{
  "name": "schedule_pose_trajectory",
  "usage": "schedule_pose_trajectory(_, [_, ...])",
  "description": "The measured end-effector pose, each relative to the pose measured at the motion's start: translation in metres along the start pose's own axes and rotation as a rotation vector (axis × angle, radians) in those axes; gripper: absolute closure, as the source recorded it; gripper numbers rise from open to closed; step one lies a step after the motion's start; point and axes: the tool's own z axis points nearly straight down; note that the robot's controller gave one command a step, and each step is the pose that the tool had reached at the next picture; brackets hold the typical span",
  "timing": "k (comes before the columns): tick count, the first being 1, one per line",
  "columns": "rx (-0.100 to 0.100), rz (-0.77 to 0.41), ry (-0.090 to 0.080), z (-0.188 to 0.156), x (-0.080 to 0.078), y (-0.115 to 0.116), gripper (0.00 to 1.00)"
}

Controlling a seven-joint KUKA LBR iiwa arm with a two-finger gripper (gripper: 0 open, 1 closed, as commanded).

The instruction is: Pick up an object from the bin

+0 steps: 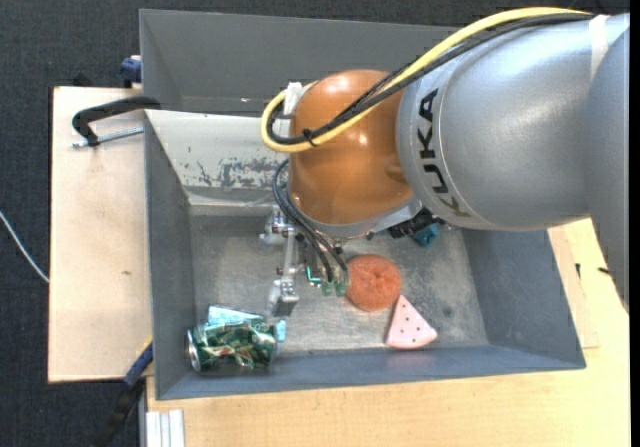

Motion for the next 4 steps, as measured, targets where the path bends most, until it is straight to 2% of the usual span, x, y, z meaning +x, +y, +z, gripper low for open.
schedule_pose_trajectory(1, [-0.002,0.003,-0.008,-0.004,-0.002,-0.001,0.00])
schedule_pose_trajectory(2, [-0.001,-0.136,-0.011,0.062,-0.004,0.026,0.00])
schedule_pose_trajectory(3, [-0.001,-0.402,-0.012,0.062,-0.002,0.043,0.00])
schedule_pose_trajectory(4, [0.007,-0.167,-0.002,0.077,-0.002,0.042,0.00])
